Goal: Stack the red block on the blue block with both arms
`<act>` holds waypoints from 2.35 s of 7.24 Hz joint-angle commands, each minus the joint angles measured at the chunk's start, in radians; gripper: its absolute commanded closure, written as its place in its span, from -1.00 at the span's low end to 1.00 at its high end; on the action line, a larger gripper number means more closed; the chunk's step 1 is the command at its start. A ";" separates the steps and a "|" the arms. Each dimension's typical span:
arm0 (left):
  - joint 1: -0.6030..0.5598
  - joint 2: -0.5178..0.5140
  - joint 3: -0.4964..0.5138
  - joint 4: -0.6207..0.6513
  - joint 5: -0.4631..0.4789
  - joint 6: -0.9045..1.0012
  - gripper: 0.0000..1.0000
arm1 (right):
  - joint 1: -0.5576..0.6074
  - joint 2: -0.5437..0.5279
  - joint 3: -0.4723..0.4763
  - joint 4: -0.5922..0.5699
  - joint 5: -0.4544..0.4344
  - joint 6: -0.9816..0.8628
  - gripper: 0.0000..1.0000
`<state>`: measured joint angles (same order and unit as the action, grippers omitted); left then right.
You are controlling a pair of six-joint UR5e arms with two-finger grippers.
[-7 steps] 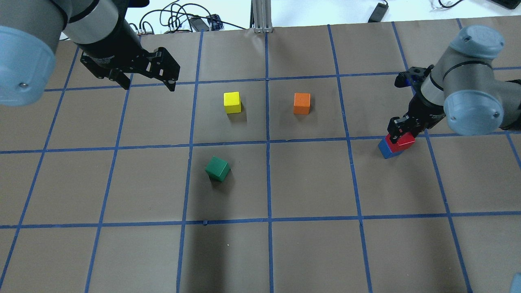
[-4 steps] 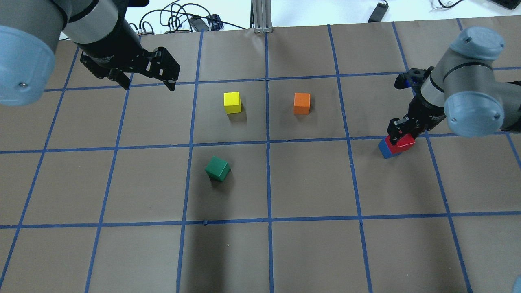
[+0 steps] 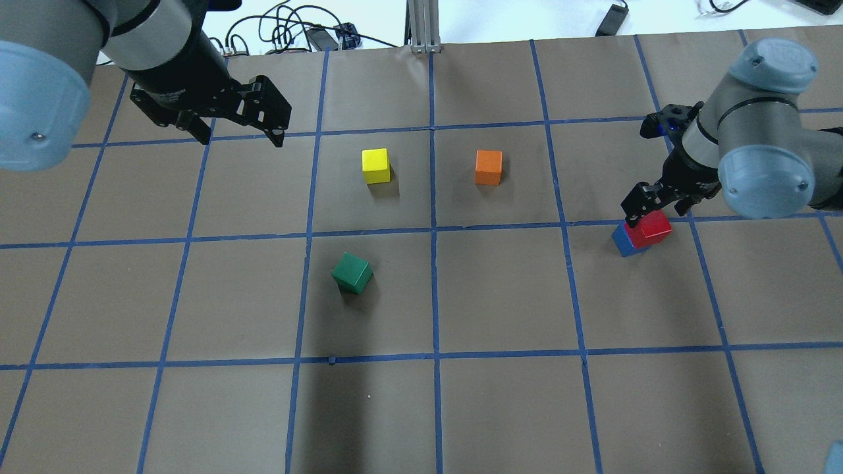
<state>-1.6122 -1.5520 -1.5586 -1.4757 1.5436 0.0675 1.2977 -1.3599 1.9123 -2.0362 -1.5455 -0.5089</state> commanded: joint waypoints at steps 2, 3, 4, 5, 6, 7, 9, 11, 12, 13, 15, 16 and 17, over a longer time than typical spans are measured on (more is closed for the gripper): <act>0.000 0.000 0.000 0.000 0.000 0.000 -1.00 | 0.008 -0.022 -0.187 0.253 -0.008 0.048 -1.00; 0.000 0.000 0.000 0.000 0.000 0.000 -1.00 | 0.014 -0.024 -0.249 0.330 -0.002 0.120 -1.00; 0.000 0.000 0.000 0.000 0.000 0.002 -1.00 | 0.025 -0.031 -0.291 0.391 0.002 0.159 -1.00; 0.000 0.001 0.000 0.000 0.003 0.002 -1.00 | 0.055 -0.068 -0.318 0.425 -0.008 0.182 -1.00; 0.000 0.001 0.002 0.000 0.009 0.008 -1.00 | 0.107 -0.108 -0.329 0.471 0.002 0.308 -1.00; 0.002 0.000 0.009 0.000 0.010 0.009 -1.00 | 0.176 -0.122 -0.329 0.470 -0.016 0.392 -1.00; 0.020 -0.023 0.073 -0.070 0.013 0.014 -1.00 | 0.265 -0.124 -0.326 0.459 -0.005 0.507 -1.00; 0.031 -0.088 0.201 -0.207 0.012 0.012 -1.00 | 0.269 -0.148 -0.320 0.458 -0.010 0.616 -1.00; 0.031 -0.097 0.207 -0.206 0.009 0.014 -1.00 | 0.269 -0.150 -0.320 0.459 -0.016 0.616 -1.00; 0.031 -0.099 0.206 -0.209 0.012 0.012 -1.00 | 0.265 -0.153 -0.319 0.459 -0.019 0.616 -1.00; 0.028 -0.095 0.196 -0.206 0.012 0.014 -1.00 | 0.267 -0.177 -0.319 0.458 -0.018 0.609 -1.00; 0.028 -0.094 0.195 -0.207 0.013 0.014 -1.00 | 0.267 -0.179 -0.319 0.458 -0.018 0.606 -1.00; 0.028 -0.088 0.192 -0.209 0.015 0.014 -1.00 | 0.267 -0.180 -0.319 0.459 -0.018 0.613 -1.00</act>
<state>-1.5843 -1.6451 -1.3636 -1.6826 1.5570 0.0812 1.5646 -1.5369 1.5936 -1.5781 -1.5628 0.1001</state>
